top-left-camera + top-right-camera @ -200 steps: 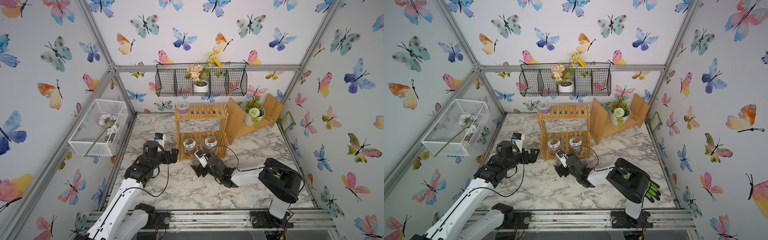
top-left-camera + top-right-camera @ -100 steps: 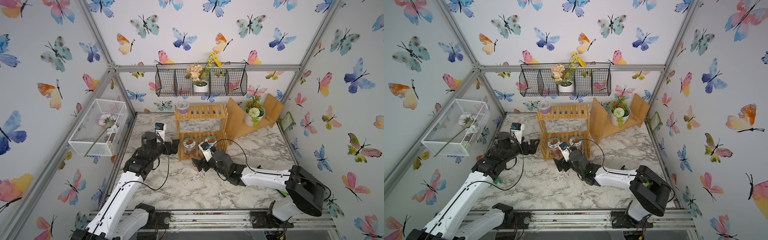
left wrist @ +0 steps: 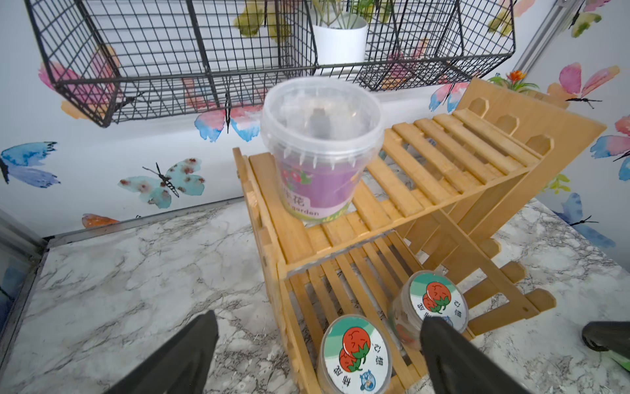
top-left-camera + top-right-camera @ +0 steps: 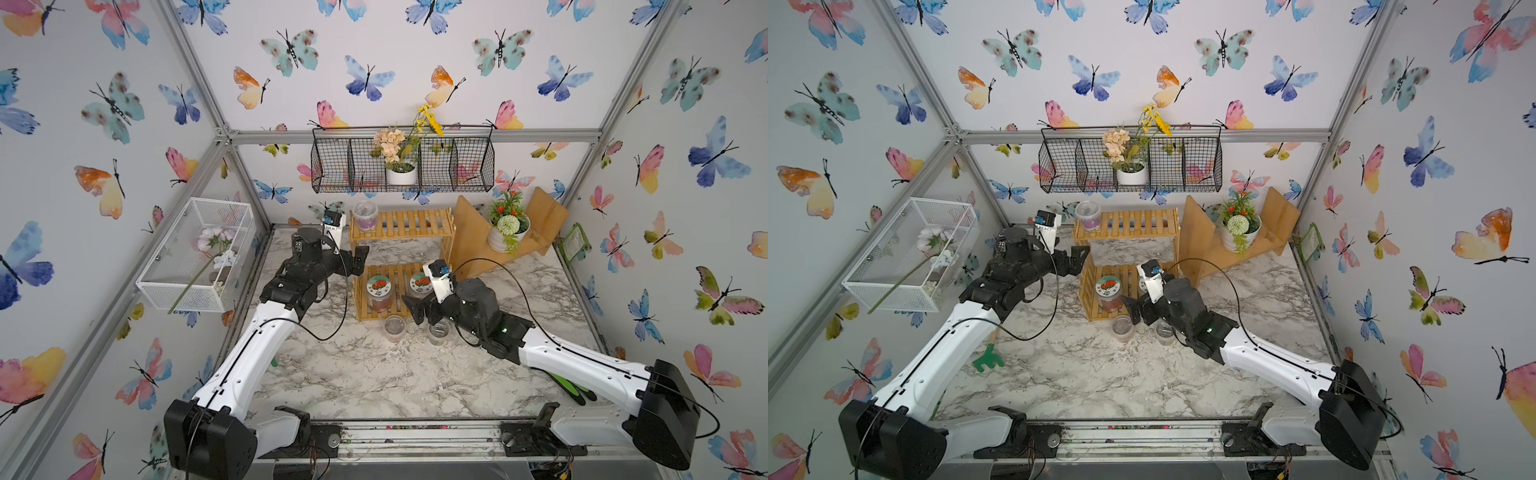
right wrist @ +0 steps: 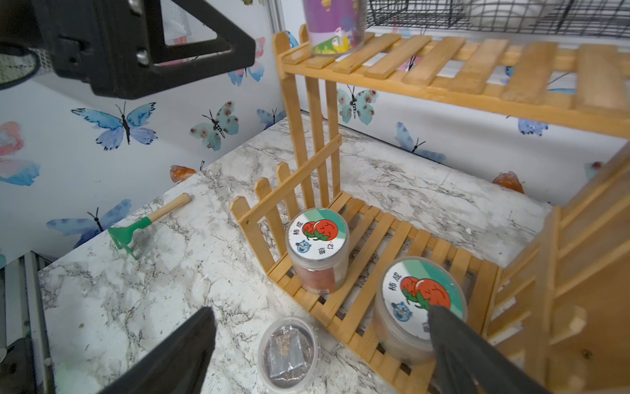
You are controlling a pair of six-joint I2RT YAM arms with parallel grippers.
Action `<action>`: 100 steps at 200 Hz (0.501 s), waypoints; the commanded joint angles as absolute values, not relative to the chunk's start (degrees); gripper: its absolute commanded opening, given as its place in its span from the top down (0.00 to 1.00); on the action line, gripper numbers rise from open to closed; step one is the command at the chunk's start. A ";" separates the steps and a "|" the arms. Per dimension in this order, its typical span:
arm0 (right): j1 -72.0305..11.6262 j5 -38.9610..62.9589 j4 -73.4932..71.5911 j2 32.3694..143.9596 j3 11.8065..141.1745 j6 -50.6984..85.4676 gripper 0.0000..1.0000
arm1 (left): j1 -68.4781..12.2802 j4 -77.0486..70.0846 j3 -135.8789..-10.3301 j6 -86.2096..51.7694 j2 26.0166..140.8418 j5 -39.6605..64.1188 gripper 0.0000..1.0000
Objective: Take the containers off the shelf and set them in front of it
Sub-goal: 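Pick up a container from the shelf.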
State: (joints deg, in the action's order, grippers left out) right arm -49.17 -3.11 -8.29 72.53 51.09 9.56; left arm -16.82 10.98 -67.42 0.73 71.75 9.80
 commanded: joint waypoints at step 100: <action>-40.28 7.91 2.59 68.77 58.19 8.57 0.00 | -16.49 6.51 -78.12 2.88 82.45 14.90 0.01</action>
State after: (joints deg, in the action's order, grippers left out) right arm -41.21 5.72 0.91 69.47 56.90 9.37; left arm -16.82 8.14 -75.59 2.42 80.60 12.58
